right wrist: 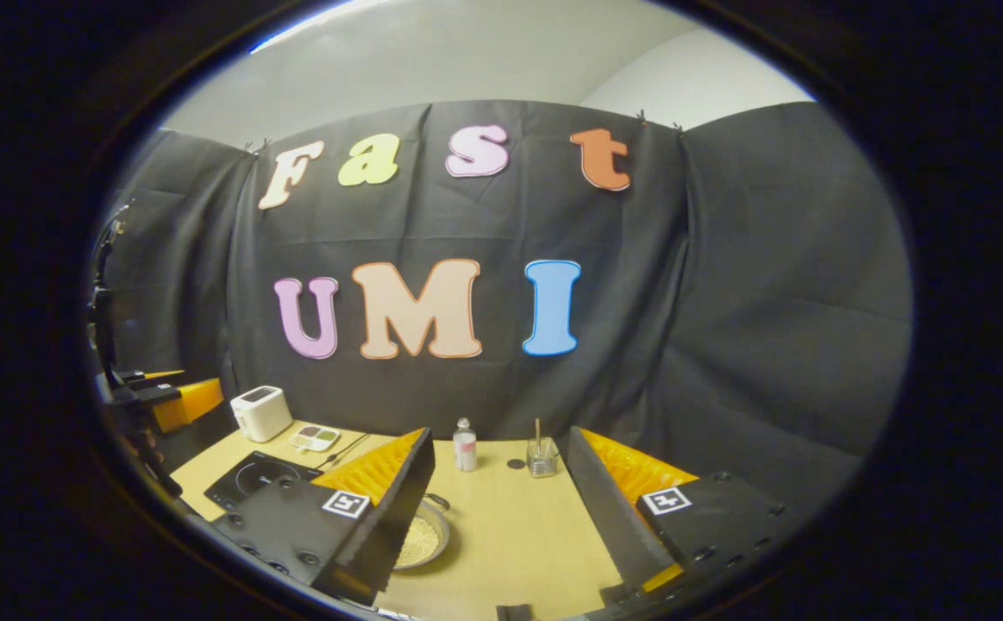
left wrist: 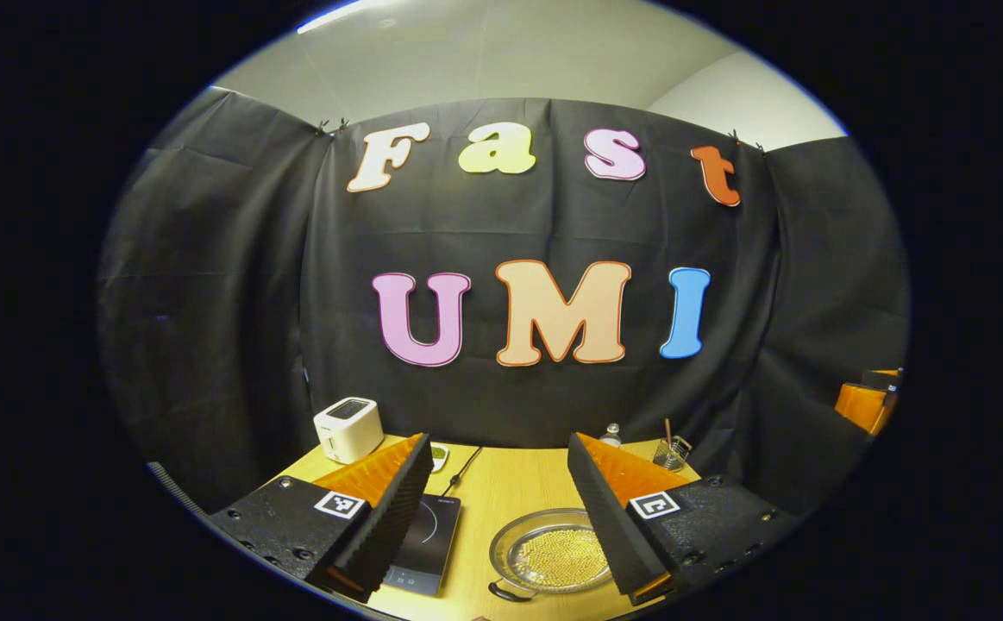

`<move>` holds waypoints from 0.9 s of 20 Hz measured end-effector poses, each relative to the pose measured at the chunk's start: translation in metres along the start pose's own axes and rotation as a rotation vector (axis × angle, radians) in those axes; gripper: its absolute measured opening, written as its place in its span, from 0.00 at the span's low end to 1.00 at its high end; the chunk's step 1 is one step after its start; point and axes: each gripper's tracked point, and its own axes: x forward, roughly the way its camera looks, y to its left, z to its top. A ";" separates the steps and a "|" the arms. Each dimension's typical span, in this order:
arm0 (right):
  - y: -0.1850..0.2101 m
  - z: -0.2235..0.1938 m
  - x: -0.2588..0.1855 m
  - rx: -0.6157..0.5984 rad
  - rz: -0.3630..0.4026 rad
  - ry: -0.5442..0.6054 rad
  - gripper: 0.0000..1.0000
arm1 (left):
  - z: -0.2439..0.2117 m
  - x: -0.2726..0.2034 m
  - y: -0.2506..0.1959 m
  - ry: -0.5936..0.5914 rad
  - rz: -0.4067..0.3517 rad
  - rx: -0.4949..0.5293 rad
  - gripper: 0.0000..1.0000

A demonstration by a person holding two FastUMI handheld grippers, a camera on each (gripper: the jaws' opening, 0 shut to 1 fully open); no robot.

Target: First push the handle of the pot to place it horizontally, then grasp the pot with both hands and set it on the induction cooktop.

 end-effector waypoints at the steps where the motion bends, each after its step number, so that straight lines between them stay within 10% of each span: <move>1: 0.001 -0.001 0.000 0.004 0.006 0.005 0.97 | 0.002 -0.001 0.001 -0.005 0.003 0.002 0.92; 4: 0.004 -0.002 0.004 0.021 0.025 0.007 0.93 | 0.005 -0.006 0.005 -0.022 0.017 0.015 0.99; 13: 0.003 -0.013 0.008 0.018 0.055 0.029 0.00 | -0.001 -0.017 0.008 -0.012 0.034 0.029 0.96; 18: 0.021 -0.043 0.012 0.008 0.127 0.100 0.06 | -0.006 -0.024 0.017 -0.003 0.068 0.010 0.99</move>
